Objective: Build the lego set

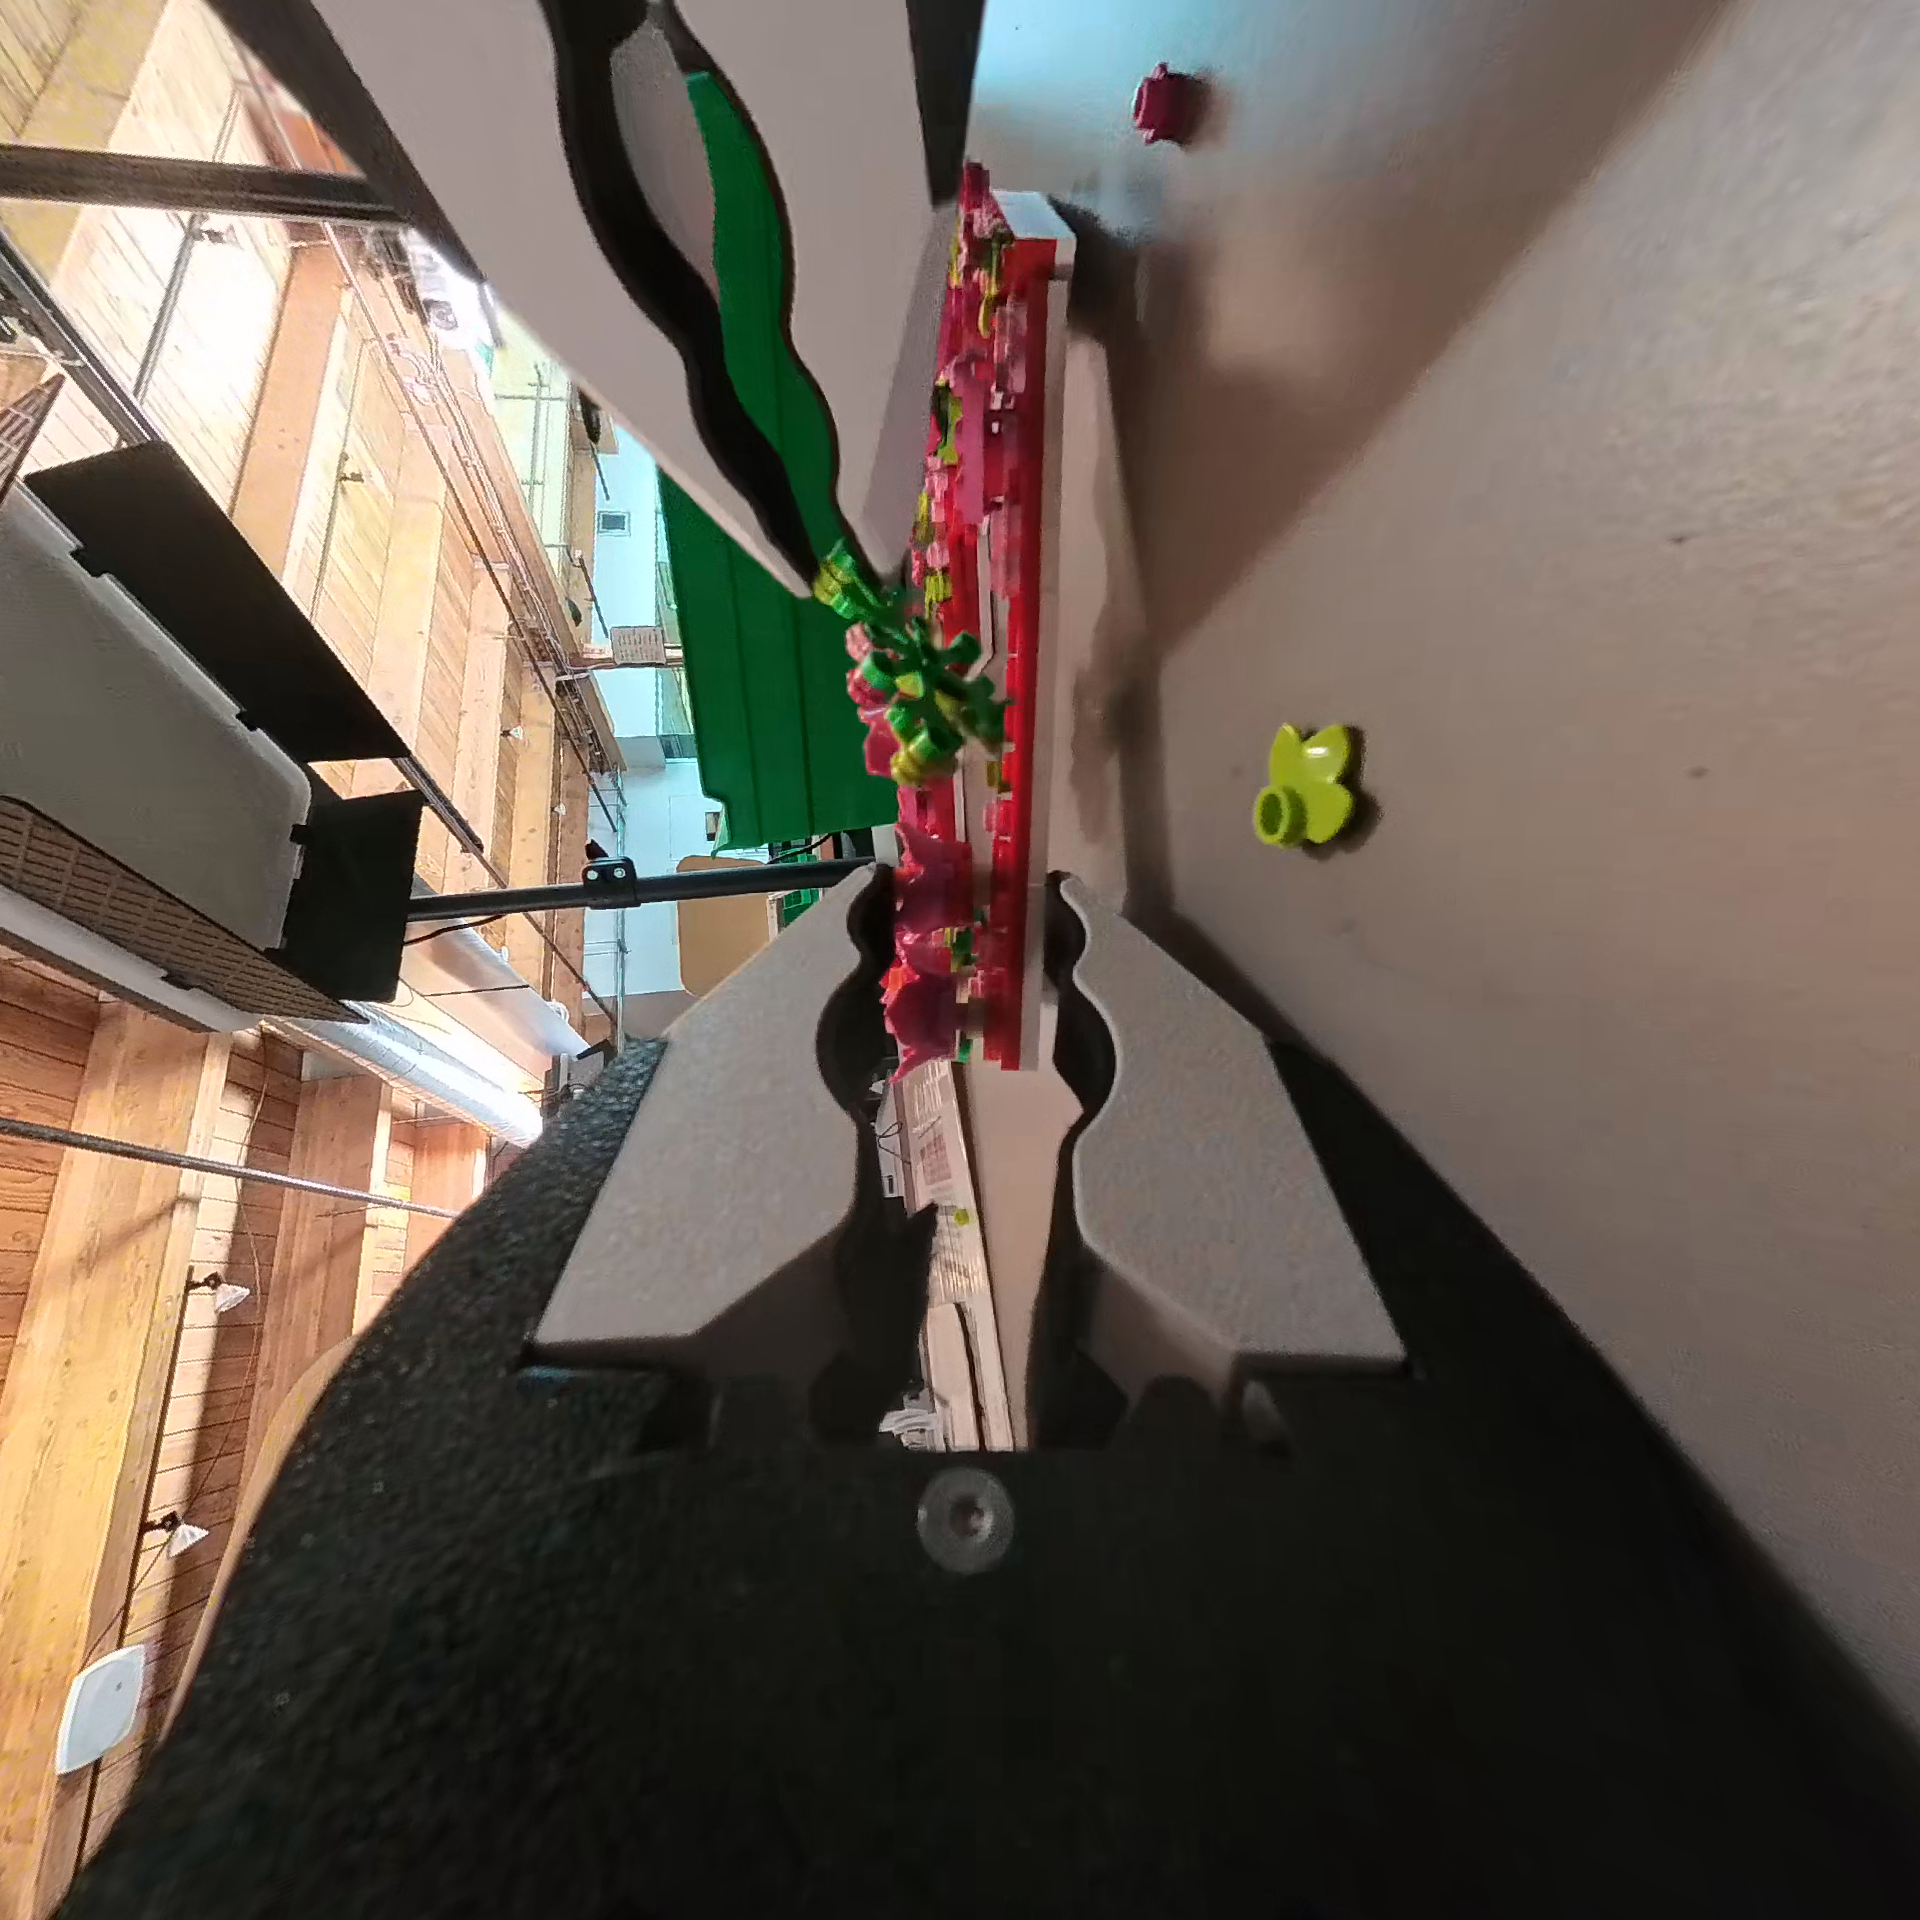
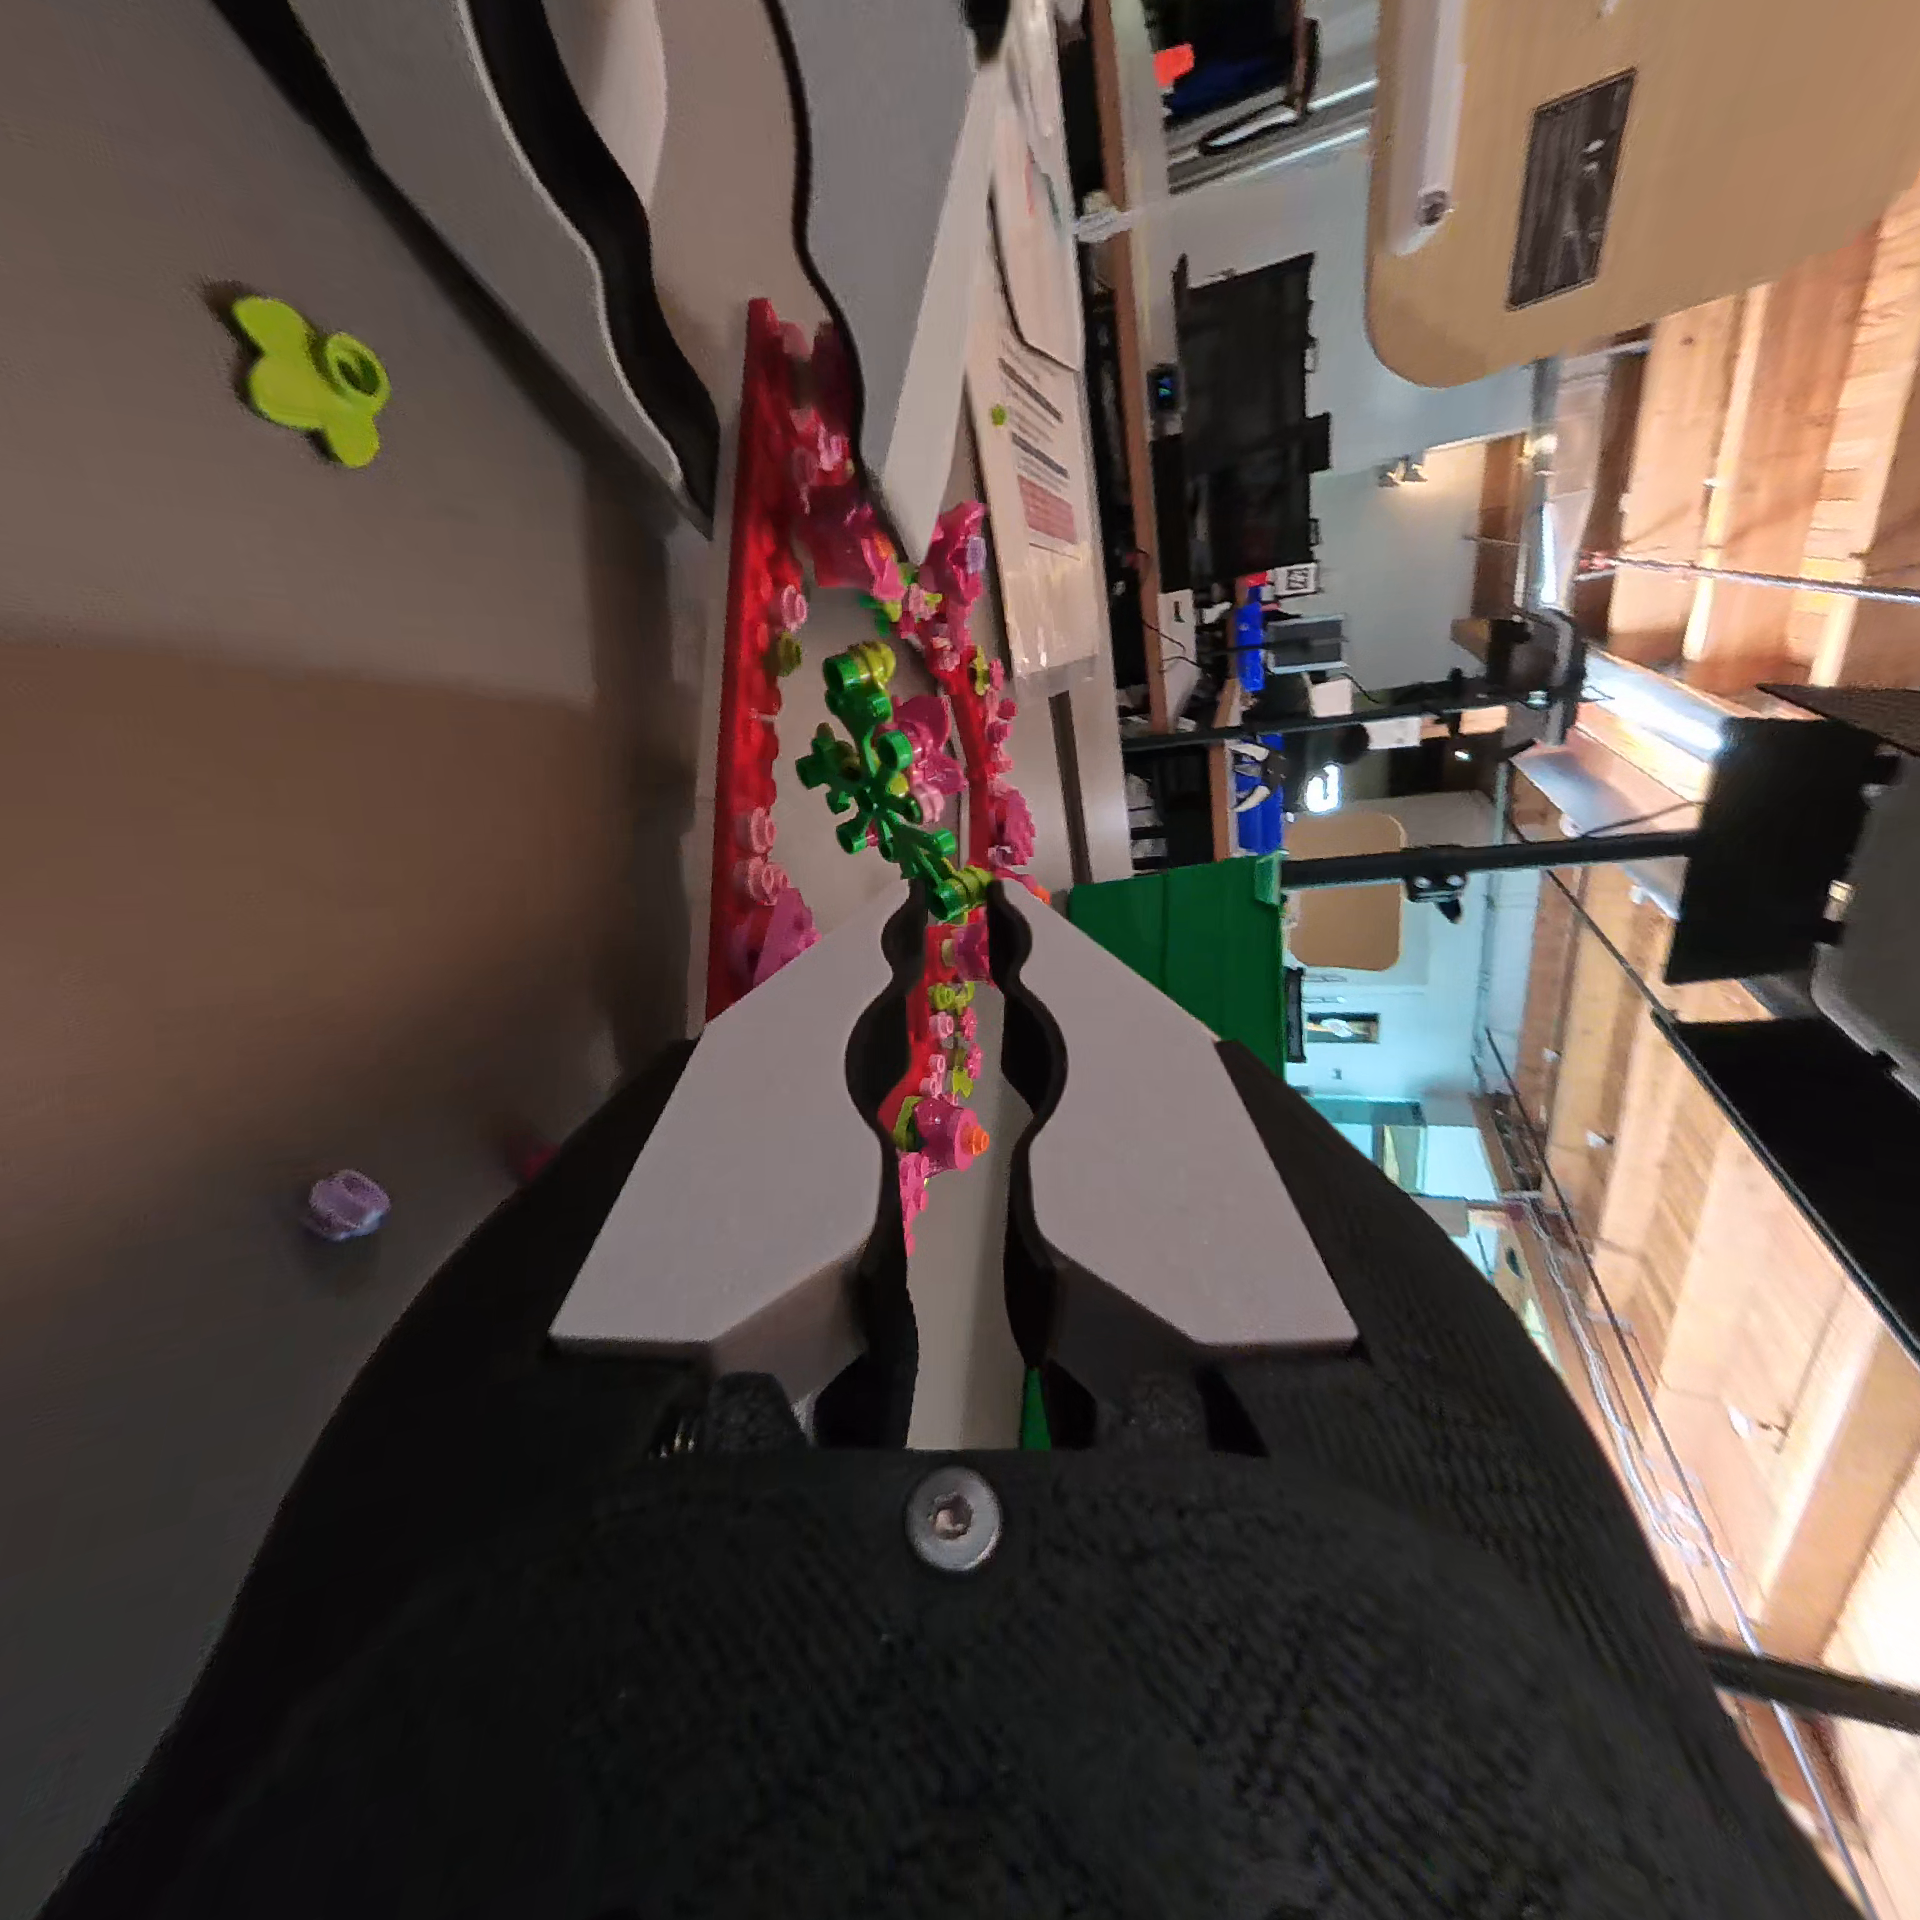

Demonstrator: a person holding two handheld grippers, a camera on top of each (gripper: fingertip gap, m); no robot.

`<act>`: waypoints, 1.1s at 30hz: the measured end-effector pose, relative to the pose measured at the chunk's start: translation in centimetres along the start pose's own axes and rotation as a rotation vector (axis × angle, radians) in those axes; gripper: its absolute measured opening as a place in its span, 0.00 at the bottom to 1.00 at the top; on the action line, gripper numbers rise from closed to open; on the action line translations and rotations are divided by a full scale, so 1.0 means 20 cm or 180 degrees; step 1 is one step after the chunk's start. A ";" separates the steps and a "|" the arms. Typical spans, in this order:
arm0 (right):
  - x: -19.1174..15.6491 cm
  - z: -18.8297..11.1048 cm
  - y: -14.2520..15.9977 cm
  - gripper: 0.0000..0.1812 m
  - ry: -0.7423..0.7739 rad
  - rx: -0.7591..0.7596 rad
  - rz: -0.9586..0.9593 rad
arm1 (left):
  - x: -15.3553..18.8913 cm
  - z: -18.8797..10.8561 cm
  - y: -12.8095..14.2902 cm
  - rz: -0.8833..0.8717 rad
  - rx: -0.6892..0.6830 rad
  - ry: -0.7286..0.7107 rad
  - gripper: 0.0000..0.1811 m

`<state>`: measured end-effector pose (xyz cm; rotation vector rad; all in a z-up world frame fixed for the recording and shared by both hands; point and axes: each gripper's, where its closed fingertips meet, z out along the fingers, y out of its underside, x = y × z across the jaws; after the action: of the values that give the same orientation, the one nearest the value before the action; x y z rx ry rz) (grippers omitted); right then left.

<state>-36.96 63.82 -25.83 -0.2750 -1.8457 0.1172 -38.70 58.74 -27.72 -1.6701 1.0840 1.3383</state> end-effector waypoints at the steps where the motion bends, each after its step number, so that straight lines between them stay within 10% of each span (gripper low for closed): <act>1: 0.00 0.00 -0.01 0.05 0.0070 0.0000 0.0008 | 0.00 0.00 0.00 -0.0011 0.0000 0.0004 0.14; 11: -0.02 -0.01 -0.05 0.05 0.0422 -0.0028 -0.0177 | 0.00 0.00 0.00 -0.0074 -0.0013 0.0017 0.14; 33: -0.12 -0.07 -0.10 0.07 -0.0672 0.0464 0.0002 | 0.00 0.01 0.00 -0.0052 -0.0011 0.0038 0.14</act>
<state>-35.24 61.28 -27.28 -0.1662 -2.0349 0.2892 -38.78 58.82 -27.82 -1.6880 1.0731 1.3220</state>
